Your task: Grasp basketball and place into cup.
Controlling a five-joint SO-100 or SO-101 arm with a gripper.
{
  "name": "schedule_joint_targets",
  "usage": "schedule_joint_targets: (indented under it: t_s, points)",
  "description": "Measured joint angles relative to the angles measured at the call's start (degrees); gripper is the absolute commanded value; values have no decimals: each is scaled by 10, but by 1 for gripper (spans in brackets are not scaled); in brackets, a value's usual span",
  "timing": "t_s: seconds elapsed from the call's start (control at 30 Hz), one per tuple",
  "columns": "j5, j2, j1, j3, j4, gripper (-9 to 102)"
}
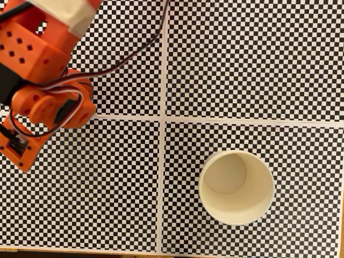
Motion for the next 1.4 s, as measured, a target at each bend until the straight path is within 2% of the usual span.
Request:
schedule_joint_targets:
  t_s: [0.17,0.43,0.9,1.03,1.4]
  points:
    - [0,26,-1,54,-48,53]
    - [9,27,0,56,-80,56]
    - [19,5,-1,56,-103,53]
    - [19,5,-1,56,-103,46]
    - [20,5,0,56,-103,21]
